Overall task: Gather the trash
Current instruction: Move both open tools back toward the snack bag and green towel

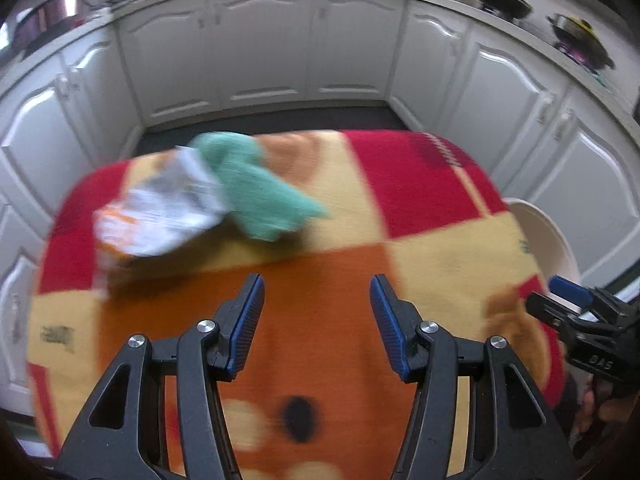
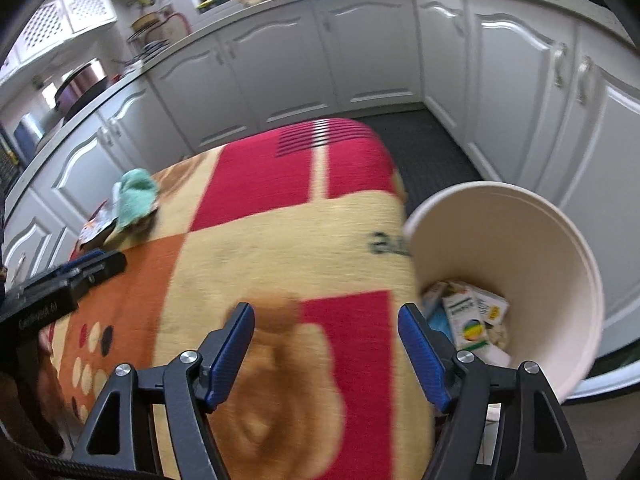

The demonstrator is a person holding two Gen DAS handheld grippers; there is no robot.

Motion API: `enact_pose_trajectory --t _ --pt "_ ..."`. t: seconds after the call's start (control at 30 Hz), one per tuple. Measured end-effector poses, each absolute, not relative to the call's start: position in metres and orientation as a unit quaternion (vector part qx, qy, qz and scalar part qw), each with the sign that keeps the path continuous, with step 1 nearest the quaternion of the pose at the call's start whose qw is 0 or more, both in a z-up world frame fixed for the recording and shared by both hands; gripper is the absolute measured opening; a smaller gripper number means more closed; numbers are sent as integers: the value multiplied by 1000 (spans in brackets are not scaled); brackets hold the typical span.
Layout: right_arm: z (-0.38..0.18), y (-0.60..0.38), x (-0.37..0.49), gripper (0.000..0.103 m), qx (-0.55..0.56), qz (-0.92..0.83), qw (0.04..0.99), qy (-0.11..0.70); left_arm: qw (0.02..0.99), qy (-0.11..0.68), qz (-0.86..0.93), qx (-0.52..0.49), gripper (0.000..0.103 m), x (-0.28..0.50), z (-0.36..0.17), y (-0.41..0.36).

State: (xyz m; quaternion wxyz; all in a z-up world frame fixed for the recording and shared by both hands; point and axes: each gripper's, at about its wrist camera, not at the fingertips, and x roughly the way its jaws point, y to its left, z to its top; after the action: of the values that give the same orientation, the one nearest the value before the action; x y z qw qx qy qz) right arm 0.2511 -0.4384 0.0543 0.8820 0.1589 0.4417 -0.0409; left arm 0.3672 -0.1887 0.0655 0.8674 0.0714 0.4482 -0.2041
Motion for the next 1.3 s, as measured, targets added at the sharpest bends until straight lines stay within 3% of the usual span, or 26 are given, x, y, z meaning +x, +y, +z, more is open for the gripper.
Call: enact_pose_trajectory --t 0.27,0.57,0.7,1.0,1.23,1.3 --pt "56 -397 286 72 140 -2 883 449 879 466 -98 34 53 461 71 -89" --pt "52 -369 320 72 125 22 878 462 849 524 -70 -1 53 556 31 -48" --pt "49 -361 333 72 121 33 875 467 830 543 -125 -11 53 532 16 -38" --pt "46 -344 365 72 115 59 874 469 811 543 -218 -21 53 428 36 -24" --pt "47 -343 361 72 129 62 874 464 809 531 -238 -87 72 418 54 -42" --pt "48 -343 360 72 130 61 874 465 806 538 -233 -81 72 425 51 -56"
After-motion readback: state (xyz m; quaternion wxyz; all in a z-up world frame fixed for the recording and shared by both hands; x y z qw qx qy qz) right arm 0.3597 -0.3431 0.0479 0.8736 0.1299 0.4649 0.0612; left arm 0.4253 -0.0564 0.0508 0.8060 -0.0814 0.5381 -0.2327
